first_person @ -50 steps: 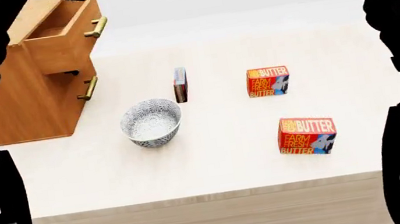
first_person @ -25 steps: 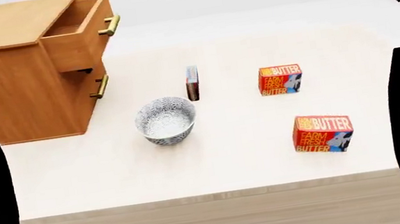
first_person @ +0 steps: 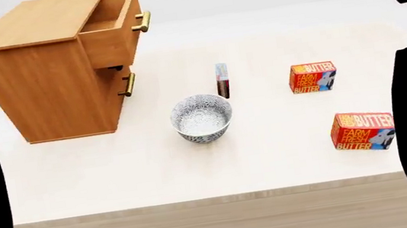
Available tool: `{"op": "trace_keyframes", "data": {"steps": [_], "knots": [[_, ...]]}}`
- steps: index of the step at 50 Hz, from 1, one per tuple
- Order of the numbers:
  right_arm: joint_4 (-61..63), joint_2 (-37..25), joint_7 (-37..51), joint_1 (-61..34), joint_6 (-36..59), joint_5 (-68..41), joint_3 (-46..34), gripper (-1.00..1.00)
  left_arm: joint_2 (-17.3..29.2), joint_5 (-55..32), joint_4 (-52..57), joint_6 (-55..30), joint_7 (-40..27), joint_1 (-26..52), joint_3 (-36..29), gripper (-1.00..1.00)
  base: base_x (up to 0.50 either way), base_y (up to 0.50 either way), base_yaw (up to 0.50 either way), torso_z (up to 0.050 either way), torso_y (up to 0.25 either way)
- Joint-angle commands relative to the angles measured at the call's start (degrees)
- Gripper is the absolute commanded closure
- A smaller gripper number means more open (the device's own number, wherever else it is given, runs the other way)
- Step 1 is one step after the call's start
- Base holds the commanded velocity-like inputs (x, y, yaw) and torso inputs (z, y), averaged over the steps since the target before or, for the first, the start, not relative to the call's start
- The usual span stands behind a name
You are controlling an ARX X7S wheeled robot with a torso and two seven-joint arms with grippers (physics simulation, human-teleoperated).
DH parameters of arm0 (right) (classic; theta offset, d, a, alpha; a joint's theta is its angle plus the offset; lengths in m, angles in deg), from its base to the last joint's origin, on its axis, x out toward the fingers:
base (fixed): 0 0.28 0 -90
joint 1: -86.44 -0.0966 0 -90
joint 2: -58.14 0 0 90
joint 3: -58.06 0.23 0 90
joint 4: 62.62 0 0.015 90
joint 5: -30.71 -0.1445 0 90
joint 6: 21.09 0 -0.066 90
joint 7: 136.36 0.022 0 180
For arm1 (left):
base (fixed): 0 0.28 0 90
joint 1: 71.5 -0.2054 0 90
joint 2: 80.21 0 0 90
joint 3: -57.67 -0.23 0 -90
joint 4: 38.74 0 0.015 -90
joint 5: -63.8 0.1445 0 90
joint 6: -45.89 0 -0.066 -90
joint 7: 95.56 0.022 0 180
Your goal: Put the chocolate pudding in the top drawer of the cabinet and close it.
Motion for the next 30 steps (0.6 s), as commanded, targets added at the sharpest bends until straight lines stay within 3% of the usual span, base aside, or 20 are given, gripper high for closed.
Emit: {"op": "trace_keyframes", "data": {"steps": [1, 14, 17, 20, 30], "knots": [[0.3, -0.1, 0.3, 0.0, 0.5, -0.4, 0.4, -1.0, 0.3, -0.1, 0.2, 0.5, 0.5, 0.0, -0.9, -1.0, 0.0, 0.0, 0.0, 0.0, 0.0], [0.1, 0.3, 0.1, -0.3, 0.5, -0.8, 0.1, -1.0, 0.4, -0.3, 0.2, 1.0, 0.5, -0.1, -1.0, -1.0, 0.2, 0.0, 0.0, 0.0, 0.0], [0.5, 0.2, 0.0, -0.3, 1.0, -1.0, 0.1, -1.0, -2.5, 1.1, -10.9, 6.2, 0.8, 5.1, -2.7, -1.0, 0.28, 0.0, 0.0, 0.0, 0.0], [0.7, 0.1, 0.0, -0.2, 1.3, -1.1, 0.1, -1.0, -3.6, 1.5, -14.6, 9.1, 0.5, 5.9, -2.9, -1.0, 0.28, 0.0, 0.0, 0.0, 0.0], [0.2, 0.3, 0.2, -0.2, 1.0, -1.2, 0.0, -1.0, -2.9, 1.2, -13.0, 8.5, 0.3, 5.6, -2.7, -1.0, 0.28, 0.0, 0.0, 0.0, 0.0]]}}
